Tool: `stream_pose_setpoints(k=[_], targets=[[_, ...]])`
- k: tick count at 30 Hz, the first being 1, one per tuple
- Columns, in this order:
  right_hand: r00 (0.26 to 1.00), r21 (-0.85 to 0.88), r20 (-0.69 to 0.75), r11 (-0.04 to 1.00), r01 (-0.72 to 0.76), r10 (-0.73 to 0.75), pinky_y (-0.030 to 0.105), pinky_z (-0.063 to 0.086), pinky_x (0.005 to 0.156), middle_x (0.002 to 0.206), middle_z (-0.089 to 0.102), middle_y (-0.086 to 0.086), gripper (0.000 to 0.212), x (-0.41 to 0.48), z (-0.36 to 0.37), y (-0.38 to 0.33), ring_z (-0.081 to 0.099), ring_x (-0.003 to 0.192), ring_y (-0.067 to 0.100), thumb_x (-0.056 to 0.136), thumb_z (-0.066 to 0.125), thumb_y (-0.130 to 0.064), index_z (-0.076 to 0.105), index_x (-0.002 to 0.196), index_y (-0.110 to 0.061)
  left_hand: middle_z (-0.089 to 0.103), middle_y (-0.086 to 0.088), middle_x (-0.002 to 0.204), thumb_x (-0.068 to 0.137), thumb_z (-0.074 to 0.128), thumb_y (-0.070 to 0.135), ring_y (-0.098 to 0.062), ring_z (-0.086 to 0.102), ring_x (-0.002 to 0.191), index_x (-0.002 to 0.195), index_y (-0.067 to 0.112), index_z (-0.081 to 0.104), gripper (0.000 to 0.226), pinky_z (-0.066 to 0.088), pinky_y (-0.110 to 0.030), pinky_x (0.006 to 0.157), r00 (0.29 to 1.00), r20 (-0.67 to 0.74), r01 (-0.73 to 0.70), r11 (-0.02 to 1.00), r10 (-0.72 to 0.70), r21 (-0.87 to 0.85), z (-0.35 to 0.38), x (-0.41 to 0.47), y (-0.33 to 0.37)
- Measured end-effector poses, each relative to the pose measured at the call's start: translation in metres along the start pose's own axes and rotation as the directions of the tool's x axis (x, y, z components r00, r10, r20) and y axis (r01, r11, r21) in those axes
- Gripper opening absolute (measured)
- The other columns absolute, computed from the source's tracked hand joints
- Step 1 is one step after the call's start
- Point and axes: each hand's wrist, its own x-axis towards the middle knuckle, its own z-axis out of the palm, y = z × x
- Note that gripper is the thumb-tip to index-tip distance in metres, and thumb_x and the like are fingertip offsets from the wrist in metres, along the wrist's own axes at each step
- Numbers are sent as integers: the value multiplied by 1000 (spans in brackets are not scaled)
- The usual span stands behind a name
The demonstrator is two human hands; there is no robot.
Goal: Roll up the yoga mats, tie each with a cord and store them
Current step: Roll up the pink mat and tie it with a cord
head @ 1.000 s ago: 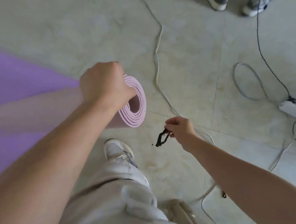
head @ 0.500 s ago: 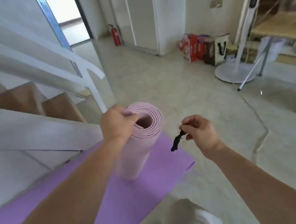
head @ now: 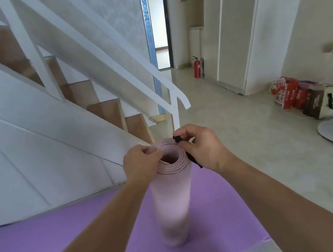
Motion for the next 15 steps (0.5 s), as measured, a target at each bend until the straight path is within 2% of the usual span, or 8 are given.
stream_pose_setpoints(k=[2,4,7,9,12,14,15], targets=[[998,35,56,999,21,-23,8,44,71,86,67,-15,27,6,28,-7,59,73,-8,87,64,2,72,98,-22,69,2,77,68,79,45,-20,65,77,81,20,71,30,57,-42,74,999,-5,47,998,-47,-30,-16,6,-13],[990,62,135,998,31,-39,8,45,76,83,68,-21,37,7,54,-10,61,79,-8,88,62,4,71,93,-31,70,2,77,67,79,45,-20,66,77,82,19,71,31,58,-42,73,996,9,93,994,-92,-59,-29,9,-28],[967,21,245,997,69,-72,16,49,87,92,70,-22,54,2,83,-2,64,94,-2,89,58,5,65,88,-48,69,2,92,77,73,32,-20,65,85,102,20,66,29,55,-35,76,990,30,137,989,-136,-53,-38,8,-49],[954,23,291,997,74,-77,19,49,90,99,70,-17,54,-2,94,9,64,99,1,87,57,6,64,90,-47,68,2,95,81,71,31,-20,65,85,107,27,61,28,52,-32,74,991,44,126,989,-123,-76,-42,9,-59],[949,40,293,993,111,-118,22,49,91,98,70,-18,53,-8,99,20,63,101,5,83,61,6,68,85,-46,69,-5,89,85,72,30,-25,67,81,95,28,62,15,57,-42,77,986,99,153,966,-134,-207,-43,12,-65],[928,45,321,982,183,-188,23,48,90,94,70,-16,41,-9,100,18,63,99,7,80,64,5,72,85,-35,71,-5,87,90,66,30,-26,67,81,91,24,66,7,58,-47,82,980,115,187,950,-163,-250,-46,15,-63],[914,47,342,976,214,-217,26,48,91,93,70,-15,35,-9,101,18,64,97,9,78,64,4,75,85,-29,71,-4,87,91,63,36,-24,65,80,91,20,67,16,57,-47,83,974,132,214,937,-184,-277,-49,16,-60]])
